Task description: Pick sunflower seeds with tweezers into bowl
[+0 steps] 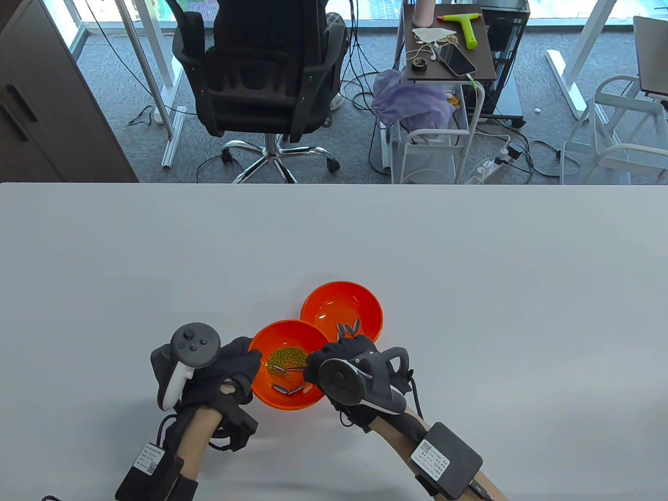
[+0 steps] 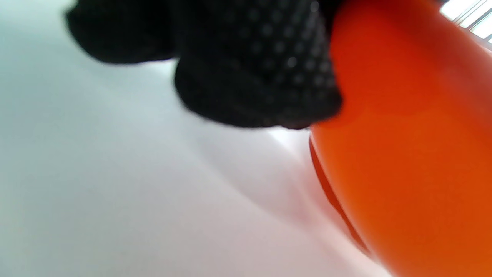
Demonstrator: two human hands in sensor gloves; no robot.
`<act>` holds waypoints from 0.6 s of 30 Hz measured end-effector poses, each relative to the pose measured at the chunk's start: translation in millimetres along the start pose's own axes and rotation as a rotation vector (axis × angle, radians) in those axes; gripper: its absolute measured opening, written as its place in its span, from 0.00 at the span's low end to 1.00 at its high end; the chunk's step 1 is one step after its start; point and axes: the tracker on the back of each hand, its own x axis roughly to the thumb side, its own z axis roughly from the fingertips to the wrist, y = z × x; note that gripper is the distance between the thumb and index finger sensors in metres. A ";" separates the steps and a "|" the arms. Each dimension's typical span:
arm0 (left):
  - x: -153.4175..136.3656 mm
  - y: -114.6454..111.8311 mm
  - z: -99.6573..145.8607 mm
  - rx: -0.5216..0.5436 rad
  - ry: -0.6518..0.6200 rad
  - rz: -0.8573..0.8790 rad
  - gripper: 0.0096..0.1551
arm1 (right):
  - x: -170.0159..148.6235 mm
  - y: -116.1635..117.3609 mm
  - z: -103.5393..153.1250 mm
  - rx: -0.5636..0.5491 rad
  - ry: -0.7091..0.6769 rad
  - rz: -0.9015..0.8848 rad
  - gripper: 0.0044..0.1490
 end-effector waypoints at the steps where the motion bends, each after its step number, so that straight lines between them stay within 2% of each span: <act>1: -0.1 0.3 0.0 0.002 0.001 0.000 0.27 | -4.5 -3.3 -1.1 -0.017 0.024 -0.009 0.22; 10: -1.3 2.1 -0.3 0.004 0.010 0.003 0.27 | -40.8 -20.4 -6.5 -0.103 0.197 -0.048 0.21; 18: -1.8 3.6 -0.2 0.009 0.015 0.006 0.27 | -70.9 -16.5 -8.4 -0.093 0.293 -0.009 0.21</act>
